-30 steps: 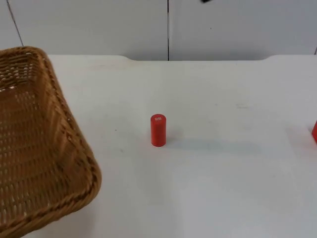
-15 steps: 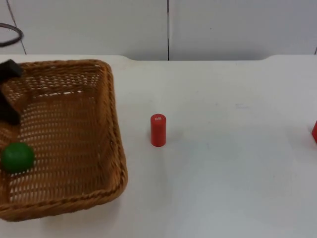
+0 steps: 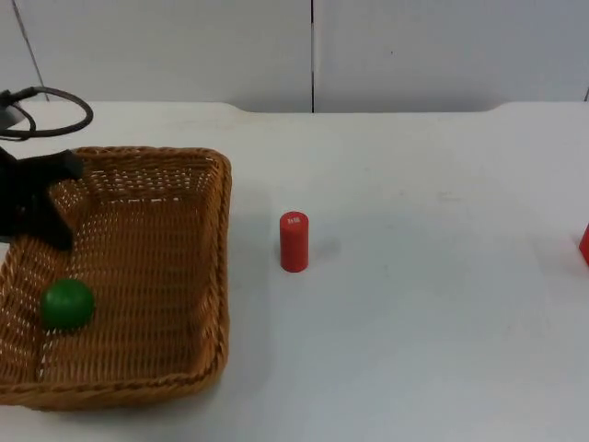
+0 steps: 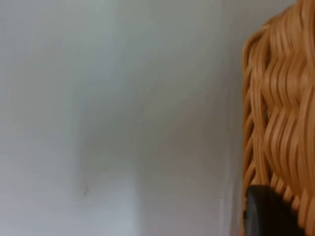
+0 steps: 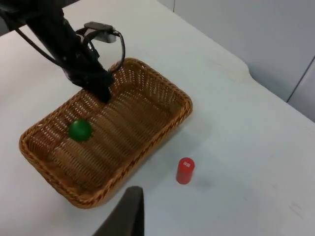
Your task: Pick up the basket with the left hand and place the object to the left of the red cylinder into the basket with the right hand.
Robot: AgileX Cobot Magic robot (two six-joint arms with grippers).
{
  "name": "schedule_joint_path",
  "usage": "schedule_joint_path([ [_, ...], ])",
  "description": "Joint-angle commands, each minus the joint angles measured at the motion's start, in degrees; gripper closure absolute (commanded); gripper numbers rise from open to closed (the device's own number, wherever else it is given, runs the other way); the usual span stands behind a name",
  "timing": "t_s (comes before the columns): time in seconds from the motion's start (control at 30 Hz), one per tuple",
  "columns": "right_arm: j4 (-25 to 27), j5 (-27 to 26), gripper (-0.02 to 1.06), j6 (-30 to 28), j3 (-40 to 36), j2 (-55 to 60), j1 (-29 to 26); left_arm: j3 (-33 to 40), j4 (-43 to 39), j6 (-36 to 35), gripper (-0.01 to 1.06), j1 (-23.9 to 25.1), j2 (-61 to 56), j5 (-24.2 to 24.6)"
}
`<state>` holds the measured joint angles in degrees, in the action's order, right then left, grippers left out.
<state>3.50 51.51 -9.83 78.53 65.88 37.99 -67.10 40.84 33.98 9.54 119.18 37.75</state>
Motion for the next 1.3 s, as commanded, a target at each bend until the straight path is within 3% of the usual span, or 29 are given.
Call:
schedule_joint_path([
  [0.0,-0.41,0.10,-0.01,0.16,-0.36,-0.54,-0.22,-0.64,0.43,1.11,0.87,-0.33,-0.28,-0.47],
  [0.1,-0.41,0.10,-0.01,0.16,-0.36,-0.54,-0.22,-0.64,0.43,1.11,0.56,-0.33,-0.28,-1.00],
  [0.13,-0.41,0.10,-0.01,0.16,-0.36,-0.54,-0.22,-0.64,0.43,1.11,0.56,-0.33,-0.28,-1.00],
  [0.17,-0.52,0.10,-0.01,0.14,-0.36,-0.54,-0.22,-0.64,0.43,1.11,0.40,-0.33,-0.28,-1.14],
  [0.23,-0.75,-0.03,-0.01,0.14,-0.36,-0.54,-0.22,-0.88,0.29,1.11,0.24,0.21,-0.67,-1.08],
  [0.37,-1.94,-0.32,-0.01,0.14,-0.36,-0.66,-0.22,-1.41,0.26,1.11,0.12,1.86,-3.45,-0.03],
  [0.6,-3.50,-1.23,-0.01,0.70,-0.36,-1.24,-0.22,-2.31,0.28,-2.97,0.10,5.74,-16.51,1.61],
  [0.87,-6.44,-3.79,-0.01,3.80,-0.52,-3.25,-0.22,-2.31,0.05,-2.97,0.10,4.99,-34.10,6.35],
  [1.03,-6.44,-5.51,-0.01,4.47,-3.53,-6.51,-0.22,-2.31,0.05,-2.71,0.10,3.15,-41.89,8.98],
  [1.27,-6.44,-11.17,-0.01,5.97,-14.44,-15.86,-0.22,-2.20,-4.30,-2.95,0.10,-5.08,-52.41,13.66],
])
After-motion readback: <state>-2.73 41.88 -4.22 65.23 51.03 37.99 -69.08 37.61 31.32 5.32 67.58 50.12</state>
